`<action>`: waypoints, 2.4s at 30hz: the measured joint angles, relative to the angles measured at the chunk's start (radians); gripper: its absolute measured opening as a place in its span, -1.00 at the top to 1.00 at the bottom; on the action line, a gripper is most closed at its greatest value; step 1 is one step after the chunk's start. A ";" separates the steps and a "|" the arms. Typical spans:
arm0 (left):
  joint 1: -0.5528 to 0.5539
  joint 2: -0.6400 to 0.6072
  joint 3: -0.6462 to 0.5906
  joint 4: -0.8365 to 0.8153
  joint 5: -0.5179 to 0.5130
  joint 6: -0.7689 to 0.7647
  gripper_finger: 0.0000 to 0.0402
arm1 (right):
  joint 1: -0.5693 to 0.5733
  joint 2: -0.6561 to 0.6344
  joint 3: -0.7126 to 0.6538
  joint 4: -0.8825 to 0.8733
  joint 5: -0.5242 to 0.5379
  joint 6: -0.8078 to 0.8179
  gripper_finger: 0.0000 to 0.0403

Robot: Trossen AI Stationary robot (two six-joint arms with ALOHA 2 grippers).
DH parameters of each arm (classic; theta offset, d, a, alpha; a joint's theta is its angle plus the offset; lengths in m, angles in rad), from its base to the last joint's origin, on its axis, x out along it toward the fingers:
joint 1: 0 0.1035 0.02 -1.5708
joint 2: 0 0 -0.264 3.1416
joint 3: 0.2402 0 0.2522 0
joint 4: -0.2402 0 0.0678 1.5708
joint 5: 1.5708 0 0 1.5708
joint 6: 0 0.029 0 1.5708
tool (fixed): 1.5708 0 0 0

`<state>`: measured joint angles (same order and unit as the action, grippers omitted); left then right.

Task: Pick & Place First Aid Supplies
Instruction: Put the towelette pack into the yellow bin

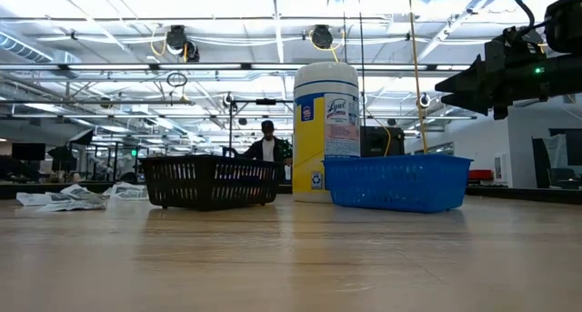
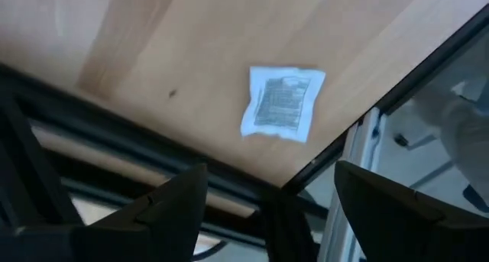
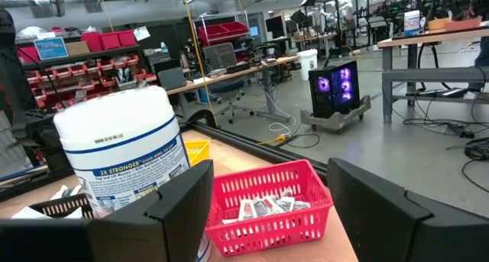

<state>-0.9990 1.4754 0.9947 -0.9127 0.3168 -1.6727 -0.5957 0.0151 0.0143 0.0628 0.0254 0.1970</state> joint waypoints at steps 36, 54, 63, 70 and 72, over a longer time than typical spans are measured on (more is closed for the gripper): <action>-0.021 0.309 0.005 0.111 -0.011 0.183 0.47 | 0.000 0.000 0.000 0.000 0.000 0.000 -0.26; 0.101 0.126 -0.003 -0.066 -0.091 0.367 0.99 | 0.000 0.000 0.000 0.000 0.000 0.000 -0.26; 0.181 -0.109 -0.002 -0.174 -0.107 0.422 1.00 | 0.000 0.000 0.000 0.000 0.000 0.000 -0.26; 0.203 -0.220 -0.001 -0.230 -0.137 0.409 1.00 | 0.000 0.000 0.000 0.000 0.000 0.000 -0.26; 0.244 -0.221 -0.001 -0.253 -0.147 0.431 1.00 | 0.000 0.000 0.000 0.000 0.000 0.000 -0.26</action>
<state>-0.7553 1.2546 0.9939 -1.1661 0.1702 -1.2418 -0.5957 0.0152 0.0142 0.0629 0.0254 0.1974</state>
